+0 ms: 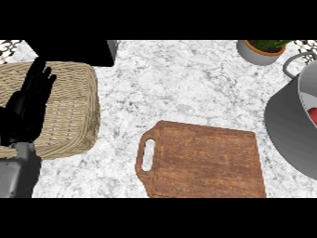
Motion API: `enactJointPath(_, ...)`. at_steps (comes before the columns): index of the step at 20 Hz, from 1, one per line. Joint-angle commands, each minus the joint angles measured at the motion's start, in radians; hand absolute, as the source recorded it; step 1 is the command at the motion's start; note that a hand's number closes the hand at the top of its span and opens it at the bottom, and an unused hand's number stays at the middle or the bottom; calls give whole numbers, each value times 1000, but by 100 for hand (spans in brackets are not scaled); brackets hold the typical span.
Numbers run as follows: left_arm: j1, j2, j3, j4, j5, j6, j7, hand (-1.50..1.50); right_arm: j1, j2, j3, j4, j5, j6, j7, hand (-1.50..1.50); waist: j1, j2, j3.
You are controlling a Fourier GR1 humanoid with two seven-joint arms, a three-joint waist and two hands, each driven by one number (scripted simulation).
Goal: Pick the bell pepper from the cutting board and place it in the pot
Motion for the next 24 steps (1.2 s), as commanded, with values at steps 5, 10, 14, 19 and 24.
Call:
enactJointPath(5,8,-5,-11,-4,-8,-3,-6,0,-95,84,-16,169,-168,154,-64,-150,30,24,42)
enactJointPath(10,-13,5,16,10,10,2,18,0,-101,113,-133,168,-359,261,-136,-150,-8,16,42)
enactJointPath(14,19,5,6,-13,-5,0,0,0,-117,37,-235,239,-464,356,-142,-150,-3,17,42)
enactJointPath(19,11,25,27,2,19,-27,-2,0,-128,-62,-313,328,-556,470,-128,-150,-7,19,40)
enactJointPath(24,49,-6,-2,-27,0,-13,-21,0,-107,-215,-355,473,-581,588,-199,-150,-4,18,40)
